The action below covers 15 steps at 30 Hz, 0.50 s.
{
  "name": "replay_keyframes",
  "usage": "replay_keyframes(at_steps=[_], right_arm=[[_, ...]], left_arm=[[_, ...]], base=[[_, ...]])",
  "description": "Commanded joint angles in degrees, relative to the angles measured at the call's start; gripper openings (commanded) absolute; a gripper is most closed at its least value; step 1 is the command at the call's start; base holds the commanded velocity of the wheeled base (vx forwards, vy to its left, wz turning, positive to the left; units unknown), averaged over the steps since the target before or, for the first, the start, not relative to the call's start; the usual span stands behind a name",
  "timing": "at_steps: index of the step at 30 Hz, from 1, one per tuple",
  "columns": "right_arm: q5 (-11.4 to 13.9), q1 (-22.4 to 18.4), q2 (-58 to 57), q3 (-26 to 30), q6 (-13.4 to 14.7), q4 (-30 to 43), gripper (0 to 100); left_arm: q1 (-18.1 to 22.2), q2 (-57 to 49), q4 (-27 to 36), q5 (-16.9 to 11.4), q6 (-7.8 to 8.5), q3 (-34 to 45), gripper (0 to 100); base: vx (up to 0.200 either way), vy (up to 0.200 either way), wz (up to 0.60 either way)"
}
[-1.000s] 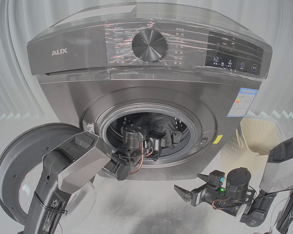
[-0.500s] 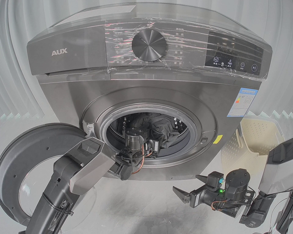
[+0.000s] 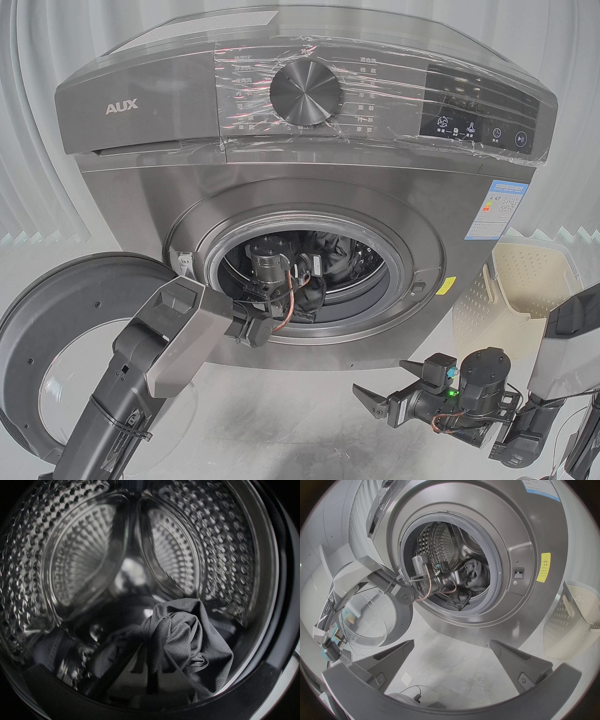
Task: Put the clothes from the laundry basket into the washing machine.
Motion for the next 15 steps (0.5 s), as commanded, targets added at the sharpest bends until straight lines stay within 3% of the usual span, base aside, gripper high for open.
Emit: replay_keyframes(at_steps=[1,10,11,15], right_arm=[[-0.06,0.25,0.1,0.0,0.01,-0.01,100],[0.03,0.25,0.1,0.0,0.01,-0.01,100],[-0.06,0.25,0.01,0.0,0.01,-0.01,100],[0.03,0.25,0.01,0.0,0.01,-0.01,100]], left_arm=[[2.38,1.09,1.16,1.95,-0.09,-6.41,0],[2.82,1.26,0.72,1.95,-0.26,-6.41,0],[2.64,1.35,0.81,1.95,-0.26,-6.41,100],[2.03,1.26,0.72,1.95,-0.79,-6.41,100]], base=[[0.0,0.0,0.0],[0.0,0.0,0.0],[0.0,0.0,0.0],[0.0,0.0,0.0]])
